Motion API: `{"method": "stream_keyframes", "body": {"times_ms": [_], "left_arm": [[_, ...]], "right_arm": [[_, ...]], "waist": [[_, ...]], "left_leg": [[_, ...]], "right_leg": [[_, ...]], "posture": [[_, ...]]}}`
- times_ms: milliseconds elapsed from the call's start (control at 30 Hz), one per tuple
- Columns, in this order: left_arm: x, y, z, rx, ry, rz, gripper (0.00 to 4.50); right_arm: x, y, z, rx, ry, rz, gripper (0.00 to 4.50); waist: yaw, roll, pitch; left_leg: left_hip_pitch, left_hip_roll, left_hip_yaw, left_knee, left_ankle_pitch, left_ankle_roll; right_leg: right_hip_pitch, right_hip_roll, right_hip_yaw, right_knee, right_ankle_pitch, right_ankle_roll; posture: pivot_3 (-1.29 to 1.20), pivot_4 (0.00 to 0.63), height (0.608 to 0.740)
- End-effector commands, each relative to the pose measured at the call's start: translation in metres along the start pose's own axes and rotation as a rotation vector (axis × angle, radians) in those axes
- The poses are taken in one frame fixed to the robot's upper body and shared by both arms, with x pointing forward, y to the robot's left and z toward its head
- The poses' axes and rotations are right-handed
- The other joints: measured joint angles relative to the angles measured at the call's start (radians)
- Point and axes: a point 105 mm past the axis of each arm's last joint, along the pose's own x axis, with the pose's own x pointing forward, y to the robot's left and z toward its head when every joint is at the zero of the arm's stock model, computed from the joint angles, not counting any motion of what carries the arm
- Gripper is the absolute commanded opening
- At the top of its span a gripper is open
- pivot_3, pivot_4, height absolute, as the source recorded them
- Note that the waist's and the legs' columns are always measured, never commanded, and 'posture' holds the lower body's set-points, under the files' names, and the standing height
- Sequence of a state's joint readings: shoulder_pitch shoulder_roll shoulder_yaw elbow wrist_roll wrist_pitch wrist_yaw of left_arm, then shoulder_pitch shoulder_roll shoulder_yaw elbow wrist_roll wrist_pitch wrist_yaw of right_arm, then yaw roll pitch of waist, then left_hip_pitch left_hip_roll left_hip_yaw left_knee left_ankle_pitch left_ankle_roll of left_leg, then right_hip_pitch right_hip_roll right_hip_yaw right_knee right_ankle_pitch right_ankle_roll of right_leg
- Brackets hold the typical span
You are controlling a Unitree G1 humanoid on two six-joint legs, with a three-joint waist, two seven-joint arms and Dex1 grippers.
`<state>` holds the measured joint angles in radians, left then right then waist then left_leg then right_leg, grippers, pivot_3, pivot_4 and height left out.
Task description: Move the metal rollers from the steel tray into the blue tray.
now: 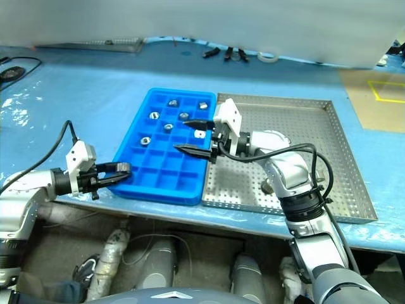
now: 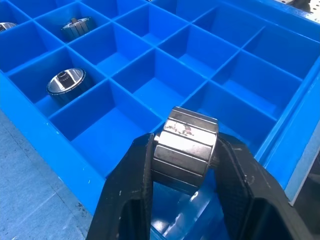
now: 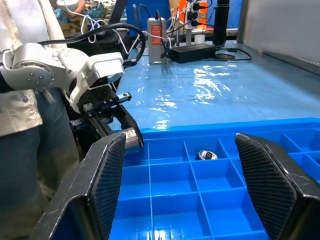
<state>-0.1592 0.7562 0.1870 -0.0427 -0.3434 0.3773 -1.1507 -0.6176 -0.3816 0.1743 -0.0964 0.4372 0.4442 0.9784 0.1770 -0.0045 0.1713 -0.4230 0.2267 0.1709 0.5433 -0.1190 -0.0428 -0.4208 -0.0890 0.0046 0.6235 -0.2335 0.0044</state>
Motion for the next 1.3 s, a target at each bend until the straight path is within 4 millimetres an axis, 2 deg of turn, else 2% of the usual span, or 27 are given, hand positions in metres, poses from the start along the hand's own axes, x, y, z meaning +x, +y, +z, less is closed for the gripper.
{"method": "stream_keyframes", "body": {"times_ms": [33, 133, 233, 333, 467, 600, 733, 867, 1000, 1133, 1300], "left_arm": [[-0.003, 0.014, 0.008, 0.024, 0.007, 0.033, 2.89], [-0.003, 0.028, 0.014, 0.056, 0.014, 0.062, 3.76], [-0.002, 0.037, 0.021, 0.071, 0.007, 0.050, 3.76], [0.008, 0.044, 0.042, 0.132, -0.032, 0.016, 3.76], [0.038, 0.041, 0.083, 0.194, -0.134, -0.103, 3.76], [0.082, 0.033, 0.101, 0.237, -0.146, -0.251, 3.76], [0.127, 0.014, 0.109, 0.283, -0.137, -0.407, 3.76], [0.174, -0.027, 0.117, 0.342, -0.124, -0.594, 3.76], [0.197, -0.059, 0.122, 0.391, -0.112, -0.715, 3.76], [0.212, -0.084, 0.121, 0.425, -0.080, -0.795, 3.76], [0.227, -0.099, 0.113, 0.445, -0.034, -0.799, 3.76]], "right_arm": [[-0.002, 0.003, 0.008, -0.033, -0.026, -0.004, 3.69], [-0.005, 0.002, 0.009, -0.032, -0.030, -0.027, 3.69], [-0.008, 0.002, 0.009, -0.035, -0.030, -0.053, 3.69], [-0.014, 0.001, 0.010, -0.039, -0.028, -0.087, 3.69], [-0.029, -0.001, 0.013, -0.053, -0.019, -0.161, 3.69], [-0.052, -0.005, 0.016, -0.069, -0.002, -0.293, 3.69], [-0.081, -0.002, 0.015, -0.077, 0.030, -0.445, 3.69], [-0.112, 0.014, 0.009, -0.070, 0.070, -0.628, 3.69], [-0.129, 0.028, 0.008, -0.061, 0.085, -0.755, 3.69], [-0.142, 0.041, 0.007, -0.049, 0.103, -0.860, 3.69], [-0.151, 0.052, 0.004, -0.032, 0.117, -0.945, 3.69]], "waist": [[-0.001, 0.000, 0.000], [0.000, 0.000, 0.000], [-0.003, 0.000, 0.000], [-0.001, 0.000, 0.000], [-0.002, 0.000, 0.000], [-0.013, 0.000, 0.000], [-0.052, -0.001, -0.001], [-0.086, -0.001, -0.001], [-0.142, -0.001, -0.001], [-0.190, -0.001, -0.001], [-0.227, 0.000, -0.001]], "left_leg": [[0.000, 0.000, 0.000, 0.000, 0.000, 0.000], [0.000, 0.000, 0.000, 0.000, 0.001, -0.001], [0.000, 0.000, 0.000, 0.001, 0.003, -0.003], [-0.001, 0.000, 0.000, 0.001, 0.003, -0.004], [-0.001, -0.001, 0.000, 0.002, 0.005, -0.005], [0.000, -0.002, 0.001, 0.003, 0.005, -0.005], [0.000, -0.003, 0.001, 0.003, 0.007, -0.001], [-0.001, -0.003, 0.001, 0.002, 0.006, 0.002], [0.001, -0.004, 0.003, 0.003, 0.003, 0.007], [0.003, -0.004, 0.006, 0.003, 0.001, 0.011], [0.005, -0.005, 0.008, 0.007, -0.002, 0.015]], "right_leg": [[0.000, 0.000, 0.000, 0.000, 0.000, 0.000], [0.000, 0.001, 0.000, 0.000, 0.000, 0.000], [0.000, 0.001, 0.001, 0.000, 0.000, 0.000], [0.000, 0.001, 0.000, 0.000, 0.000, 0.000], [0.001, 0.000, 0.000, 0.000, 0.000, 0.000], [0.003, -0.001, 0.001, 0.000, 0.000, 0.000], [0.004, -0.001, 0.002, -0.001, 0.001, 0.001], [0.004, -0.001, 0.004, -0.001, 0.003, 0.005], [0.004, 0.000, 0.012, -0.004, 0.003, 0.006], [0.004, 0.000, 0.016, -0.007, 0.002, 0.005], [0.007, 0.000, 0.019, -0.012, 0.005, 0.008]], "posture": [[0.21, 0.150, 0.740], [0.18, 0.150, 0.740], [0.15, 0.150, 0.740], [0.09, 0.150, 0.740], [0.01, 0.150, 0.740], [-0.14, 0.150, 0.740], [-0.29, 0.150, 0.740], [-0.45, 0.150, 0.740], [-0.58, 0.150, 0.740], [-0.68, 0.150, 0.740], [-0.75, 0.150, 0.740]]}}
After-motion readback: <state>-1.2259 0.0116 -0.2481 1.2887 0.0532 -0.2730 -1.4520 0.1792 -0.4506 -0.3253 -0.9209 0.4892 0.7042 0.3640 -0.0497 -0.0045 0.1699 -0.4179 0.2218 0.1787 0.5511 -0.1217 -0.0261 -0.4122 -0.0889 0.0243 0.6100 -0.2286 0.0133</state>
